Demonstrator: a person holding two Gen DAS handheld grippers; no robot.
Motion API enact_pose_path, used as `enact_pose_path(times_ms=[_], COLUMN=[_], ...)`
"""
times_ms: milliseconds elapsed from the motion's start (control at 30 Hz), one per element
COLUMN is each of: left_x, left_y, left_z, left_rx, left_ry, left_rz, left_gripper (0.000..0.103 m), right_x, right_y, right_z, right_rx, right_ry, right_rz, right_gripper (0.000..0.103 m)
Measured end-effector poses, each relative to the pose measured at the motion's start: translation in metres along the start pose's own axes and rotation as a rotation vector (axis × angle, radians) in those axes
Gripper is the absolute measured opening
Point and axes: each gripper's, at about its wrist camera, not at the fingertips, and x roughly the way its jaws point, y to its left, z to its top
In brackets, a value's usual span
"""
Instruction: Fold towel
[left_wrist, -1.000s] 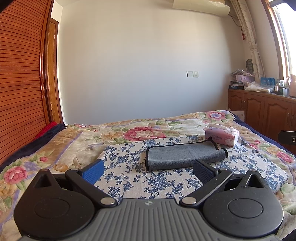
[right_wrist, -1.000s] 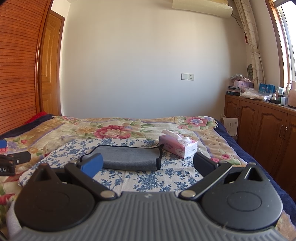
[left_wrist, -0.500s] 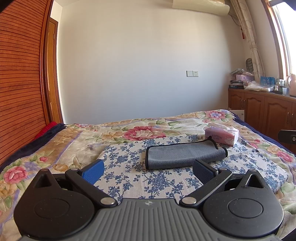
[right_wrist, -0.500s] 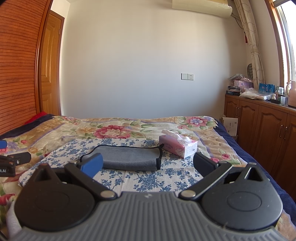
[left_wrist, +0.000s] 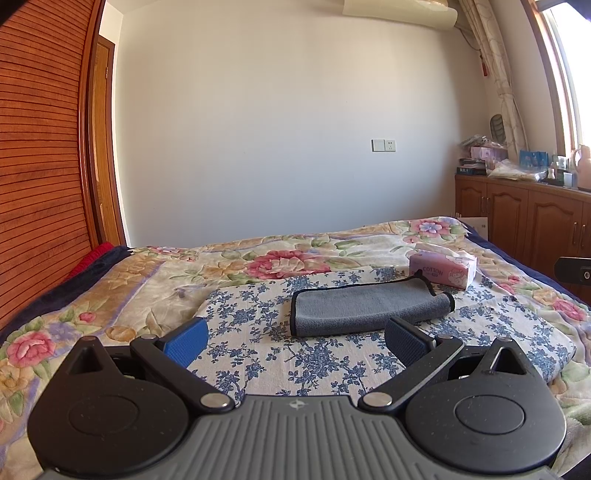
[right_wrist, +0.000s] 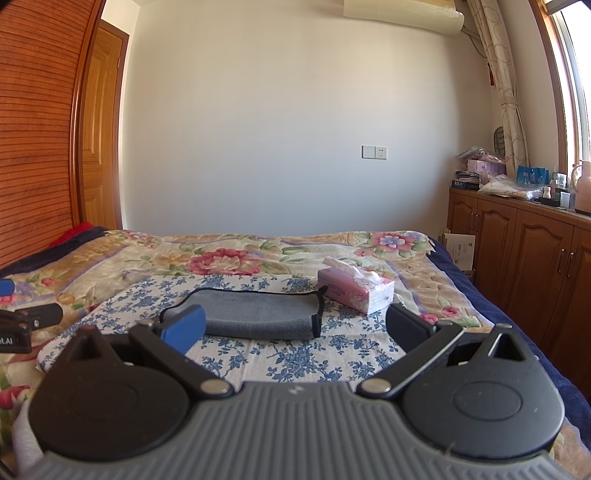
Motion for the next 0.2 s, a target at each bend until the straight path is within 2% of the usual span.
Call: enact_pose_path(times_ms=[200], left_x=[0.0005], left_y=[-0.0002], left_z=[0.0001], left_rx=[0.001], left_ry=[0.002], left_rz=[0.0], left_gripper=[0.103], right_x=[0.0], right_y=[0.0001], right_z=[0.0], right_rx=[0.0], right_ry=[0.0], right_rz=[0.0], right_gripper=[0.103])
